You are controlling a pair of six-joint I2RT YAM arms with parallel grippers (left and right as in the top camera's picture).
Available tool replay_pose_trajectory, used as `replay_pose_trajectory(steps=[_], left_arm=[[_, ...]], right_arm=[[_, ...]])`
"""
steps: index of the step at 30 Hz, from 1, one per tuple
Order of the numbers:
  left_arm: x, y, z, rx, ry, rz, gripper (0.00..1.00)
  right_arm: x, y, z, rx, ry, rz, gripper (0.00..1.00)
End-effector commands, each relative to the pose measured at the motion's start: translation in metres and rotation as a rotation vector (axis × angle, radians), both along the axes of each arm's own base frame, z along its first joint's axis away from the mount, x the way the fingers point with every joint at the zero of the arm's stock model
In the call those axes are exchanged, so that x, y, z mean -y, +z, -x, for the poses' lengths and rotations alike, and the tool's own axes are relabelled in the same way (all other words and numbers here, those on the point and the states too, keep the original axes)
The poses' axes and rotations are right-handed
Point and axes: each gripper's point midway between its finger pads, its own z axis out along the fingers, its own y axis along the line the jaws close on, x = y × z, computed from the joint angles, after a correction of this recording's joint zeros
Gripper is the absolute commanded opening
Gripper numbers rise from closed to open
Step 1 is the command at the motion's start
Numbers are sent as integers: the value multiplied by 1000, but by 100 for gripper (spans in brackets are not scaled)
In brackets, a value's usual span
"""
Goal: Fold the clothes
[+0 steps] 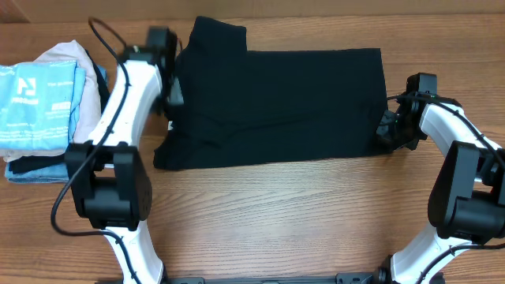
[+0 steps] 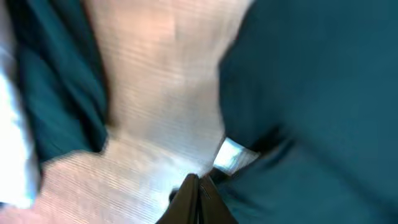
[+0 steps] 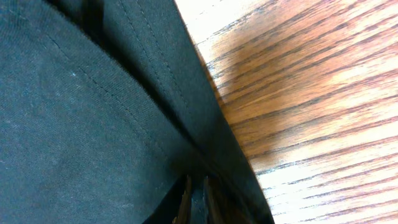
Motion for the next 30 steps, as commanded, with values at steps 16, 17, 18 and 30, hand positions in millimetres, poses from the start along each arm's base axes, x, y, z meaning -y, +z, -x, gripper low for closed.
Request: replay_pose_trajectory(steps=[16, 17, 18, 30], left_arm=[[163, -57, 68, -197, -673, -3, 71], [160, -66, 72, -208, -680, -8, 73], [156, -75, 76, -222, -677, -19, 74], [131, -88, 68, -184, -649, -169, 45]], right_arm=[[14, -19, 10, -55, -29, 32, 20], [14, -19, 11, -55, -29, 32, 20], [14, -19, 11, -55, -29, 32, 20], [14, -19, 11, -56, -29, 32, 20]])
